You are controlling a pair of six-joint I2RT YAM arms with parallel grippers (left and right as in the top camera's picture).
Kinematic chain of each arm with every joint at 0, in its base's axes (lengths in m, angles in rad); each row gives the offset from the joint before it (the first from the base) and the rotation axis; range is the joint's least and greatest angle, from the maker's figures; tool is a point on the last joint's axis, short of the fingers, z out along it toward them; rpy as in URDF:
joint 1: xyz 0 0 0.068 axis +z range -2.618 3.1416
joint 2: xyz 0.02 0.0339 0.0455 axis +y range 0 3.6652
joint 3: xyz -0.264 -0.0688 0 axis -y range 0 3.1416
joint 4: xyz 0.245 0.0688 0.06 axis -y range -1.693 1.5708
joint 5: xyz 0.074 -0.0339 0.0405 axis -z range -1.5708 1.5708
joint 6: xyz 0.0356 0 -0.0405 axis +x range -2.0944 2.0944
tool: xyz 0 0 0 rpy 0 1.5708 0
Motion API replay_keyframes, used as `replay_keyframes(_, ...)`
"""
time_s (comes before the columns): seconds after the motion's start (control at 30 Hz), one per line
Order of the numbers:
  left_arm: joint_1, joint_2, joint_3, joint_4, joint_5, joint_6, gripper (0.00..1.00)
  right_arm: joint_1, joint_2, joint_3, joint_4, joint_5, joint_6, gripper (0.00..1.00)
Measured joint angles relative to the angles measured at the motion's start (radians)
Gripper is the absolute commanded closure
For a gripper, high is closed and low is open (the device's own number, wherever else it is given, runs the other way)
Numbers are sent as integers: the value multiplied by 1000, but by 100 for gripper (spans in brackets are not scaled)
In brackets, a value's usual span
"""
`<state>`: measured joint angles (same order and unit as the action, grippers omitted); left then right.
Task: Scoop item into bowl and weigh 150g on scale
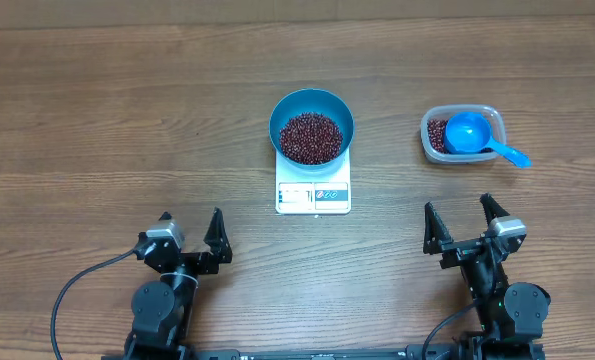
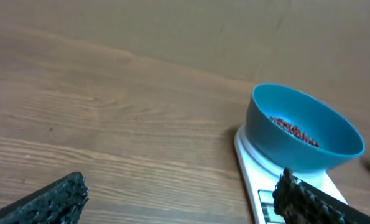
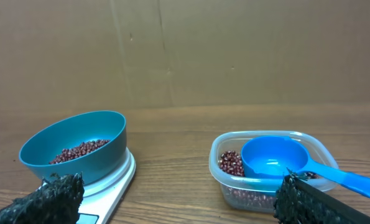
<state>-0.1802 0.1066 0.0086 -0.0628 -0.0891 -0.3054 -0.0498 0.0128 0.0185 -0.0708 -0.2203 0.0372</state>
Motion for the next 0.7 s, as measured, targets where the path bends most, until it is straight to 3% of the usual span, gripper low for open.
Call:
replay_keyframes(0.17, 0, -90, 0, -5, 0, 98, 0, 0, 0, 0, 0, 0, 0, 0)
replay_keyframes(0.43, 45, -93, 0, -9, 0, 208, 0, 0, 0, 0, 0, 0, 0, 0)
replay_keyframes(0.7, 59, -93, 0, -9, 0, 257, 0, 0, 0, 0, 0, 0, 0, 0)
